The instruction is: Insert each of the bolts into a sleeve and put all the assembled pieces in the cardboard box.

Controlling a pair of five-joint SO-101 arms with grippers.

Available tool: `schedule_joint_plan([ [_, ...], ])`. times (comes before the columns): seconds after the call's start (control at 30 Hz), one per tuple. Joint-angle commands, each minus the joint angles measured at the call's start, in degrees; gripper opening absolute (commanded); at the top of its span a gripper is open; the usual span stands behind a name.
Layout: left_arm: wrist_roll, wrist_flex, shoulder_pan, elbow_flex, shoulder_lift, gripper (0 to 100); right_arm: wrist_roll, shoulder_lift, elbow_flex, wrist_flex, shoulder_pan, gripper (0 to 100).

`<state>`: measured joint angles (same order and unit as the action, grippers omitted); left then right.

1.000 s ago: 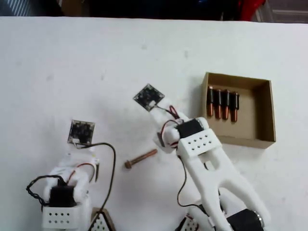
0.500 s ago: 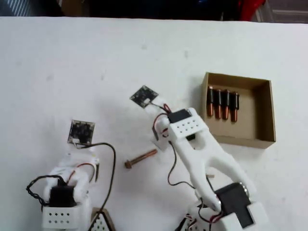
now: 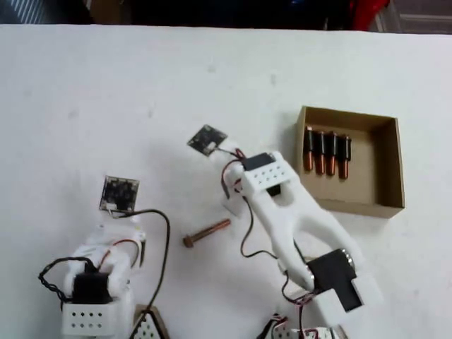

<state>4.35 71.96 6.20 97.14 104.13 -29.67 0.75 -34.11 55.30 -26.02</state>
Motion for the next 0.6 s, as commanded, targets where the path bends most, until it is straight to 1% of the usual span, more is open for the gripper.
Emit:
schedule_joint_plan([
  [0.0,0.79,0.35,0.57,-0.09,0.31,2,-0.97,-0.31,2.11,-1.63,1.98,14.8],
  [0.13,0.79,0.35,0.57,-0.09,0.31,2,-3.6,-1.1,2.02,-1.71,1.71,14.5],
  [0.4,0.79,0.35,0.57,-0.09,0.31,2,-4.13,-1.1,1.85,-2.86,1.54,14.5],
  [0.5,0.79,0.35,0.57,-0.09,0.31,2,-6.59,-1.1,1.85,-2.86,1.45,14.5],
  [0.57,0.79,0.35,0.57,-0.09,0.31,2,-6.86,-1.1,1.85,-2.86,1.63,14.4],
])
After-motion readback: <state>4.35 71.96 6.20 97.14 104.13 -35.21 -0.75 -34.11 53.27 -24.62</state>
